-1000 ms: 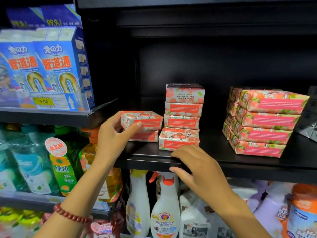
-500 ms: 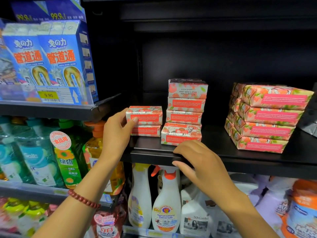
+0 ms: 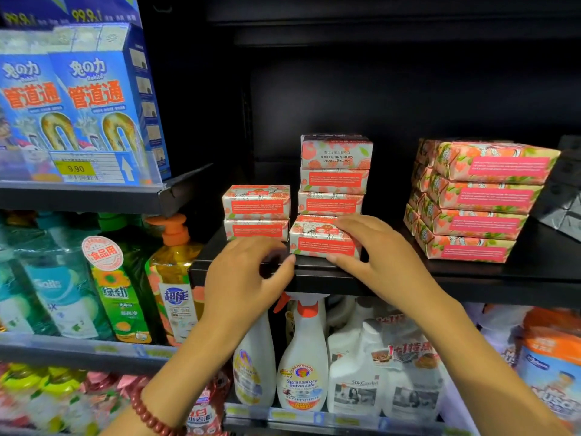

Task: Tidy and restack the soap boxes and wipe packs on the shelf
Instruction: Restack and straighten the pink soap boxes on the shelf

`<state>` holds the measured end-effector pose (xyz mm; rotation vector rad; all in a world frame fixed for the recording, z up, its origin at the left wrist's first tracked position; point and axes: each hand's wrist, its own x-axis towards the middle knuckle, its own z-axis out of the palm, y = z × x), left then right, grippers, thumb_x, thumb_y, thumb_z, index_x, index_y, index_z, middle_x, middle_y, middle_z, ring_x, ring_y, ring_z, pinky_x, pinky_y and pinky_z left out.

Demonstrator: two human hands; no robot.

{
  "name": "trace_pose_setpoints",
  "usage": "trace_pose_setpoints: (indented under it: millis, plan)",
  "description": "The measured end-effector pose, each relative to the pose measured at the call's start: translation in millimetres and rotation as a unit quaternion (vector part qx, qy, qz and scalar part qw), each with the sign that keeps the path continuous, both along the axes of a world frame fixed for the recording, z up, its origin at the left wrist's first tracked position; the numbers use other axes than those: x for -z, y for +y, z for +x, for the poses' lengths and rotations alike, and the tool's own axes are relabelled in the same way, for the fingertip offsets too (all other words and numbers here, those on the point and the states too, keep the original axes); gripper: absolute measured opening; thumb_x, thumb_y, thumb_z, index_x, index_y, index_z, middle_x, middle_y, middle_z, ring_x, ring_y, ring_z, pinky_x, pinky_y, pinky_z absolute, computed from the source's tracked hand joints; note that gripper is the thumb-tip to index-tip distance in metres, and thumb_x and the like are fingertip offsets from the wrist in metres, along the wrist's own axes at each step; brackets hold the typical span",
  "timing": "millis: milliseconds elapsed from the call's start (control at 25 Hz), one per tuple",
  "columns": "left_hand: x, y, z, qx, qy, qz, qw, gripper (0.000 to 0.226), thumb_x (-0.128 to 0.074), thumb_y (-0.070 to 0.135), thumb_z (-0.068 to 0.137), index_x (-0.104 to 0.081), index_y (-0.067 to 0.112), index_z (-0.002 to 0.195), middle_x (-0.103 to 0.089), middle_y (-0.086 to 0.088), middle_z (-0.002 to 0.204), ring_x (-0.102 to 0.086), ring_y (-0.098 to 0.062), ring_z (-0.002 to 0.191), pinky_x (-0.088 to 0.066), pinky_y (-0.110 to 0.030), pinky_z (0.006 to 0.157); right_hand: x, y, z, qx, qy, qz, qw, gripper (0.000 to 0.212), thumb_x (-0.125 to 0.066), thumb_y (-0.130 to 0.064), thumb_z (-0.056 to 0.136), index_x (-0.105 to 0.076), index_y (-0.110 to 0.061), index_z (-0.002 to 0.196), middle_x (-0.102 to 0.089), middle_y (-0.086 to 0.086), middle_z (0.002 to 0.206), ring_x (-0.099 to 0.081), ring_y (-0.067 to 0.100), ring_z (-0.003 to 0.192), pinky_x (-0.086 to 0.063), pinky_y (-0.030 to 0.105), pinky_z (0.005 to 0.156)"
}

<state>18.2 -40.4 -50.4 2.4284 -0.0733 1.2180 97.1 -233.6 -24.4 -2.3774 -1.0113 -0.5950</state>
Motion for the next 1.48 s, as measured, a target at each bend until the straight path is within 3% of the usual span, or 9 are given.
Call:
trace_pose_setpoints:
  millis: [160,360,480,680,760,960,1120,1240,1480]
  plan:
    - [6,3,0,-0.016,0.019,0.032,0.999,0.040,-0.044,0.048,0.084,-0.073,0.022,0.089,-0.071,0.009,0.088,-0.062,-0.011,0.086,-0.045,-0.024,0.072,-4,-5,-3,-0.002,0.015,0.059,0.998,0.052,-0.068,-0.050,0.072,-0.054,-0.021,0.113,-0.050,-0.007,0.117,-0.046,0.009,0.106,-0.039,0.016,0.081]
    - [2,1,-1,-0.015,0.034,0.017,0.999,0.044,-0.042,0.054,0.083,-0.073,0.024,0.091,-0.070,0.011,0.088,-0.061,-0.008,0.087,-0.045,-0.024,0.072,-5,-5,-6,0.008,0.060,0.048,0.997,0.070,-0.074,-0.047,0.070,-0.047,-0.023,0.131,-0.049,-0.006,0.118,-0.044,0.002,0.099,-0.035,0.009,0.077]
    - [-8,0,-3,0.027,0.028,-0.088,0.995,0.050,-0.040,0.065,0.083,-0.069,0.028,0.103,-0.065,0.020,0.093,-0.059,0.005,0.087,-0.046,-0.015,0.070,-9,-9,-16,-0.015,-0.052,0.064,0.996,0.068,-0.076,-0.037,0.073,-0.046,-0.015,0.130,-0.048,-0.001,0.128,-0.041,0.009,0.115,-0.039,0.022,0.089]
    - [-38,-12,-4,0.235,0.093,-0.277,0.927,0.043,-0.063,0.054,0.077,-0.071,0.020,0.102,-0.074,0.010,0.094,-0.068,-0.001,0.088,-0.051,-0.011,0.071,-18,-5,-32,-0.102,-0.131,0.125,0.978,0.062,-0.073,-0.023,0.076,-0.045,-0.010,0.130,-0.043,-0.003,0.131,-0.037,0.010,0.125,-0.033,0.014,0.100]
    - [-42,-16,-6,0.281,0.080,-0.316,0.903,0.035,-0.067,0.041,0.075,-0.071,0.016,0.099,-0.074,0.006,0.095,-0.070,-0.008,0.089,-0.053,-0.015,0.071,-21,-4,-35,-0.119,-0.098,0.137,0.978,0.068,-0.077,-0.011,0.074,-0.044,-0.011,0.133,-0.040,-0.002,0.136,-0.036,0.009,0.128,-0.035,0.016,0.101]
    - [-38,-14,-7,0.266,0.032,-0.295,0.917,0.031,-0.068,0.036,0.078,-0.069,0.021,0.104,-0.072,0.009,0.102,-0.067,-0.007,0.098,-0.054,-0.026,0.085,-31,-11,-38,-0.122,0.077,0.197,0.970,0.078,-0.072,-0.041,0.070,-0.039,-0.026,0.139,-0.043,-0.021,0.130,-0.041,-0.010,0.120,-0.038,0.006,0.094]
    - [-37,-14,-7,0.282,0.032,-0.292,0.913,0.056,-0.074,0.031,0.073,-0.059,0.012,0.123,-0.067,0.004,0.115,-0.063,-0.005,0.107,-0.052,-0.020,0.086,-33,-4,-36,-0.077,-0.051,0.179,0.979,0.051,-0.079,-0.011,0.071,-0.059,-0.012,0.117,-0.051,-0.018,0.107,-0.048,-0.011,0.100,-0.038,0.002,0.085]
    - [-38,-11,-9,0.270,0.062,-0.307,0.911,0.076,-0.076,0.055,0.062,-0.057,0.017,0.125,-0.065,0.007,0.115,-0.062,-0.003,0.104,-0.052,-0.019,0.085,-26,2,-38,-0.073,-0.165,0.209,0.961,0.037,-0.065,0.009,0.069,-0.061,-0.002,0.104,-0.053,-0.003,0.104,-0.048,0.001,0.101,-0.038,0.006,0.088]
    - [-40,-6,-12,0.310,0.042,-0.304,0.900,0.057,-0.085,0.027,0.055,-0.065,0.017,0.107,-0.072,0.009,0.103,-0.068,-0.008,0.096,-0.052,-0.016,0.076,-21,5,-36,-0.085,-0.153,0.177,0.968,0.047,-0.071,0.011,0.067,-0.056,-0.002,0.110,-0.053,0.008,0.120,-0.046,0.010,0.114,-0.037,0.008,0.095]
